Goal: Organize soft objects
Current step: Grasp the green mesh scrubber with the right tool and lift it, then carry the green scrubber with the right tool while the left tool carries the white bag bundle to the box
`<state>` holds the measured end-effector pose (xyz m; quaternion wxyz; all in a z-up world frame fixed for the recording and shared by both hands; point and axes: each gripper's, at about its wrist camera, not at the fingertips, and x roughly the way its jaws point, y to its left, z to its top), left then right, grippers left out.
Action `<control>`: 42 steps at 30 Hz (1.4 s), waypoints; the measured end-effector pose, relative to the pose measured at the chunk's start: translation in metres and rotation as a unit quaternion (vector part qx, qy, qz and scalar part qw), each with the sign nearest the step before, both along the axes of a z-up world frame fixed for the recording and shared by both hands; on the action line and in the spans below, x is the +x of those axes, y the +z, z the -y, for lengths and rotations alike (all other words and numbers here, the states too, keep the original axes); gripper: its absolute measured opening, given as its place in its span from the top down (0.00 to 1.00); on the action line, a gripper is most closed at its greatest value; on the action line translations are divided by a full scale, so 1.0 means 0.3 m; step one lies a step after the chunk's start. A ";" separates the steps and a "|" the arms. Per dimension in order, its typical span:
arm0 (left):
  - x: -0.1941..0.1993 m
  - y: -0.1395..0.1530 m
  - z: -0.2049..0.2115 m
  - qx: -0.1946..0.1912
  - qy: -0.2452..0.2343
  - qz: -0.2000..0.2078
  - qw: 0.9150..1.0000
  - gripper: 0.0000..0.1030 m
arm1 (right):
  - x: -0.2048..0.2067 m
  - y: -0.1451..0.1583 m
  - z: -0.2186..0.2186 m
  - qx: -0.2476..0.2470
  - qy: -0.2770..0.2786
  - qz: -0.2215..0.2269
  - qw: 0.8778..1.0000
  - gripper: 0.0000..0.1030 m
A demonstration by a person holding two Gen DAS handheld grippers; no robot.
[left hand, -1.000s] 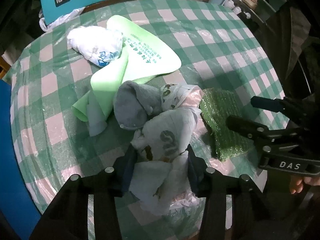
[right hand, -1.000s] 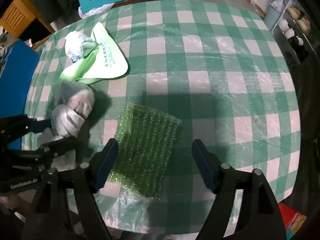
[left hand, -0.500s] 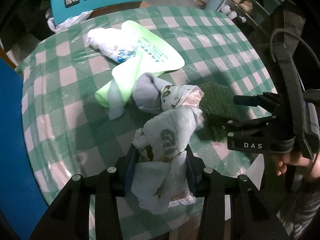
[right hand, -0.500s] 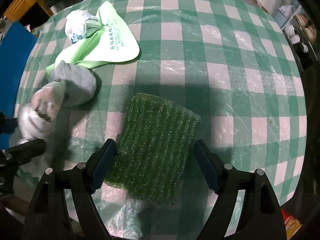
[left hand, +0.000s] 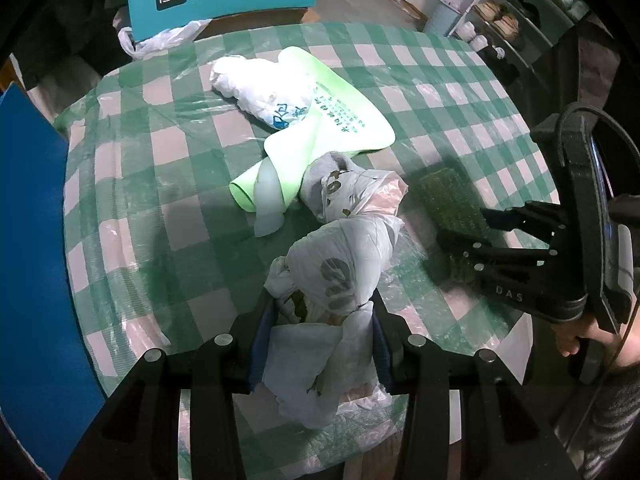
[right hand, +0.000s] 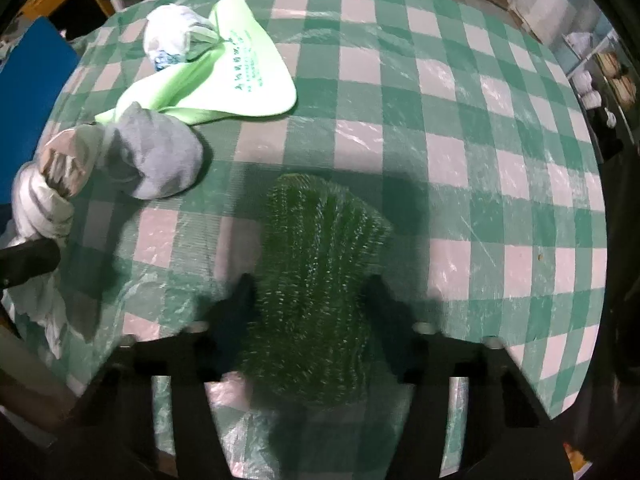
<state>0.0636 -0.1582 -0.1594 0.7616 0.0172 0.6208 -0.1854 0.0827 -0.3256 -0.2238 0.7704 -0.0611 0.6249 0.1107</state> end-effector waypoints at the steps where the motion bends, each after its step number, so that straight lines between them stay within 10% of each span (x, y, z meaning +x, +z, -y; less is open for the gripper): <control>1: -0.001 0.004 -0.003 -0.001 0.001 0.001 1.000 0.57 | 0.002 0.001 -0.005 0.001 0.002 0.000 1.000 0.67; 6: -0.009 0.031 -0.024 0.002 0.005 0.011 1.000 0.57 | 0.017 0.014 -0.025 0.024 -0.002 -0.005 1.000 0.81; 42: -0.072 0.271 -0.265 -0.008 0.067 0.089 0.994 0.57 | -0.057 0.428 -0.178 0.107 0.071 0.111 0.986 0.81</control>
